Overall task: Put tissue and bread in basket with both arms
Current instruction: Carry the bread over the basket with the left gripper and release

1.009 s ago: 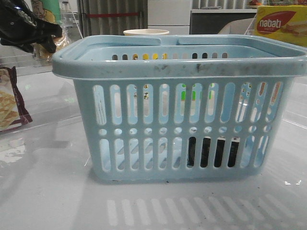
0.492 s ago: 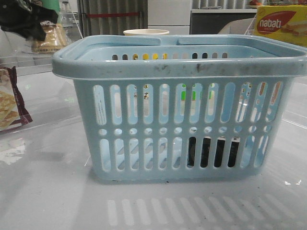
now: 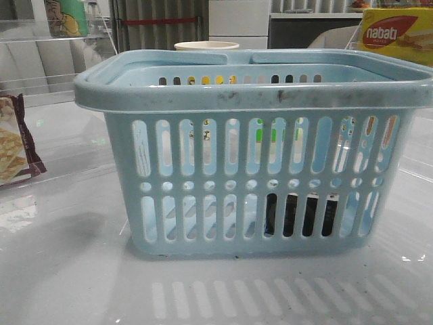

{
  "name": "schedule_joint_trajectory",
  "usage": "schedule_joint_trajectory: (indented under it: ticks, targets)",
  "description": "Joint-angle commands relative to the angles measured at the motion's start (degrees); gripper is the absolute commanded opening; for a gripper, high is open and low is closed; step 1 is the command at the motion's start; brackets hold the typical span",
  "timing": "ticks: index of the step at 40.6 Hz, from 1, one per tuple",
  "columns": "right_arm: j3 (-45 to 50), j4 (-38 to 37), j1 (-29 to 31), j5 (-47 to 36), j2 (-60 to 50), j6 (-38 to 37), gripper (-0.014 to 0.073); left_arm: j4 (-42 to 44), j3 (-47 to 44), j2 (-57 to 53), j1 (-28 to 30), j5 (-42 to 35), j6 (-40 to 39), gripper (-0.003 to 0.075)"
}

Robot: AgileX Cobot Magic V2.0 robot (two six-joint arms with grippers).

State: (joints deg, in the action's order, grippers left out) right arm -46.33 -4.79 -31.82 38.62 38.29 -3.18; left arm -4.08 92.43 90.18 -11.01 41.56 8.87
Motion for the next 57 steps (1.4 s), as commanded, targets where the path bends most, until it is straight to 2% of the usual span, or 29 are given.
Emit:
schedule_joint_trajectory:
  ticks: [1,12,21,29,42,47,54,57]
  targets:
    - [-1.47,-0.93,0.03,-4.02,-0.16,0.1,0.0622,-0.49,2.1,-4.62,-4.42,0.85,3.28,0.0091]
    - [-1.47,-0.93,0.03,-4.02,-0.16,0.1,0.0622,-0.49,2.1,-3.38,-18.37,9.22,5.42,0.0091]
    - [-1.47,-0.93,0.03,-4.02,-0.16,0.1,0.0622,-0.49,2.1,1.97,-26.09,10.56,5.42,0.0091]
    - [-1.47,-0.93,0.03,-4.02,-0.16,0.1,0.0622,-0.49,2.1,8.42,-28.46,8.63,5.42,0.0091]
    - [-1.47,-0.93,0.03,-4.02,-0.16,0.1,0.0622,-0.74,2.1,14.98,-28.51,7.77,5.42,0.0092]
    - [-1.47,-0.93,0.03,-4.02,-0.16,0.1,0.0622,-1.45,2.1,15.21,-28.51,7.37,5.42,0.0169]
    - [-1.47,-0.93,0.03,-4.02,-0.16,0.1,0.0622,-1.69,2.1,15.21,-28.51,7.02,5.42,0.0369]
    - [-1.47,-0.93,0.03,-4.02,-0.16,0.1,0.0622,-1.69,2.49,14.51,-28.51,7.37,5.42,0.04]
